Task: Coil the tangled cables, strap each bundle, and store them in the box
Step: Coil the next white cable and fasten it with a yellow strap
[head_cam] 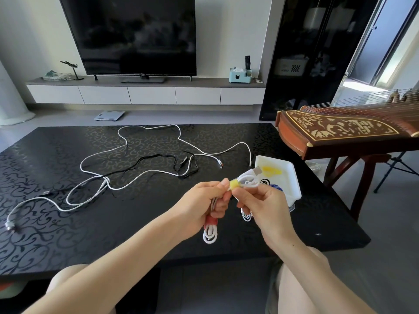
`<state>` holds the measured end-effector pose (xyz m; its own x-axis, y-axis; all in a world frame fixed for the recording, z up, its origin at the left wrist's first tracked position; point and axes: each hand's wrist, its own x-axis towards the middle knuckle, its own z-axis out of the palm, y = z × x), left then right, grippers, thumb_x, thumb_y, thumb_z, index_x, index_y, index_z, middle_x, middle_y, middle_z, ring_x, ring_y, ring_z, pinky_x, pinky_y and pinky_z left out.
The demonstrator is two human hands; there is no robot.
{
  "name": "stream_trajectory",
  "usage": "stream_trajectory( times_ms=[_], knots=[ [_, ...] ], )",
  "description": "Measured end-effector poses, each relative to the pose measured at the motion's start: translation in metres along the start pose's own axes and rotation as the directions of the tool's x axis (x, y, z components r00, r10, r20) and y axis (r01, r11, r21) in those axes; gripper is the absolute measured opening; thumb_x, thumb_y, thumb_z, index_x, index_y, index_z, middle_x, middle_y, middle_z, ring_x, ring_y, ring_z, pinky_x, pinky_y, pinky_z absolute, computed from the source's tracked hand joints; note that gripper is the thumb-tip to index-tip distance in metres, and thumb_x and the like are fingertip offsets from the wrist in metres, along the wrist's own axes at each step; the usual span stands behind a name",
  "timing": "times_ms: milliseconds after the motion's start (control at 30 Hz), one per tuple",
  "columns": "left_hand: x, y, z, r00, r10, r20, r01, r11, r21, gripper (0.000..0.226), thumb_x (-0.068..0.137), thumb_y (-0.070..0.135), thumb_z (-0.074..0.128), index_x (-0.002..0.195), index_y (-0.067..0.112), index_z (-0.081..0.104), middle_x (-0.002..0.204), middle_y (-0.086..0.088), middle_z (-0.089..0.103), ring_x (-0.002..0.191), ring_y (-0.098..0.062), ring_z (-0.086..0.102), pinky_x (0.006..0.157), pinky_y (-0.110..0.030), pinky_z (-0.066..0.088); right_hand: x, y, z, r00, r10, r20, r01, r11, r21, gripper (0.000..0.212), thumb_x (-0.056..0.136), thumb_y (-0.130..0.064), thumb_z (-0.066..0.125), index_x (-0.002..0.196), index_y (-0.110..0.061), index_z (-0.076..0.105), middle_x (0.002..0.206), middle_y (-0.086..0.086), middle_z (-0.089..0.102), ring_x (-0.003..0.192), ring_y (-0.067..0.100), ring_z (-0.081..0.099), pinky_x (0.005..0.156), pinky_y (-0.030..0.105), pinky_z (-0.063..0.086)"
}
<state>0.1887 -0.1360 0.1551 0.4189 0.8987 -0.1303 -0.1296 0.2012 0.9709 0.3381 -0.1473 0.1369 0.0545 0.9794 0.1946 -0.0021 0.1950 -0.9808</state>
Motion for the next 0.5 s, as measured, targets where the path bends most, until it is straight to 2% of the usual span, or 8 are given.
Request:
stream_trajectory(
  times_ms=[67,133,233,300,367,400,467,500],
  knots=[
    [0.001,0.004,-0.002,0.982,-0.136,0.131,0.15,0.983,-0.107,0.038,0.089,0.028,0.047,0.053,0.015,0.048,0.048,0.005,0.033,0.044,-0.006,0.026,0.041,-0.016,0.022,0.006,0.002,-0.008,0.992,-0.123,0.039,0.127,0.984,-0.122,0.022,0.06,-0.05,0.08,0.071,-0.032,0.073,0.061,-0.008,0.067,0.055,0.0,0.057,0.054,0.013,0.044],
    [0.002,0.007,-0.004,0.919,-0.269,0.289,0.327,0.928,-0.176,0.036,0.087,0.027,0.044,0.053,0.015,0.046,0.046,0.007,0.03,0.043,-0.005,0.02,0.038,-0.014,0.02,0.012,0.001,-0.017,0.97,-0.215,0.111,0.234,0.953,-0.195,0.025,0.061,-0.048,0.079,0.08,-0.034,0.069,0.073,-0.011,0.069,0.066,0.0,0.059,0.062,0.015,0.046],
    [0.002,0.009,-0.005,0.81,-0.333,0.482,0.459,0.872,-0.169,0.039,0.089,0.024,0.037,0.052,0.017,0.048,0.046,0.008,0.022,0.047,-0.006,0.015,0.037,-0.012,0.02,0.016,-0.002,-0.022,0.915,-0.321,0.243,0.362,0.921,-0.143,0.028,0.066,-0.046,0.076,0.086,-0.028,0.066,0.082,-0.013,0.069,0.087,0.003,0.065,0.077,0.015,0.047],
    [0.005,0.009,-0.004,0.758,-0.333,0.561,0.477,0.87,-0.128,0.041,0.088,0.022,0.033,0.051,0.019,0.05,0.047,0.008,0.023,0.046,-0.007,0.018,0.039,-0.012,0.024,0.016,-0.005,-0.022,0.898,-0.337,0.282,0.37,0.926,-0.072,0.016,0.069,-0.039,0.075,0.079,-0.03,0.066,0.079,-0.008,0.068,0.091,0.012,0.066,0.078,0.021,0.049],
    [0.009,0.007,-0.003,0.732,-0.342,0.59,0.474,0.877,-0.079,0.043,0.088,0.024,0.031,0.051,0.021,0.053,0.045,0.009,0.038,0.045,-0.007,0.029,0.047,-0.014,0.034,0.017,-0.006,-0.02,0.926,-0.273,0.262,0.306,0.947,-0.094,0.015,0.069,-0.043,0.073,0.08,-0.034,0.067,0.078,0.001,0.066,0.08,0.026,0.061,0.073,0.034,0.049],
    [0.011,0.006,-0.003,0.73,-0.366,0.577,0.477,0.878,-0.046,0.046,0.09,0.028,0.031,0.052,0.02,0.056,0.048,0.007,0.049,0.047,-0.007,0.04,0.053,-0.016,0.04,0.016,-0.005,-0.02,0.94,-0.235,0.249,0.268,0.957,-0.109,0.017,0.071,-0.044,0.072,0.081,-0.032,0.066,0.077,0.001,0.065,0.074,0.028,0.057,0.07,0.036,0.047],
    [0.017,0.003,-0.006,0.754,-0.448,0.48,0.466,0.88,0.09,0.056,0.096,0.04,0.027,0.065,0.014,0.066,0.068,-0.003,0.068,0.065,-0.014,0.063,0.069,-0.023,0.052,0.013,0.003,-0.021,0.951,-0.21,0.228,0.232,0.97,-0.077,0.018,0.077,-0.038,0.072,0.08,-0.023,0.063,0.079,-0.006,0.066,0.072,0.015,0.057,0.07,0.029,0.046],
    [0.021,0.0,-0.01,0.786,-0.48,0.389,0.44,0.877,0.192,0.063,0.099,0.046,0.021,0.078,0.011,0.069,0.082,-0.007,0.072,0.078,-0.017,0.067,0.078,-0.027,0.052,0.011,0.008,-0.022,0.956,-0.204,0.209,0.22,0.974,-0.054,0.021,0.082,-0.035,0.068,0.084,-0.015,0.062,0.083,-0.006,0.068,0.076,0.01,0.061,0.071,0.023,0.048]
  ],
)
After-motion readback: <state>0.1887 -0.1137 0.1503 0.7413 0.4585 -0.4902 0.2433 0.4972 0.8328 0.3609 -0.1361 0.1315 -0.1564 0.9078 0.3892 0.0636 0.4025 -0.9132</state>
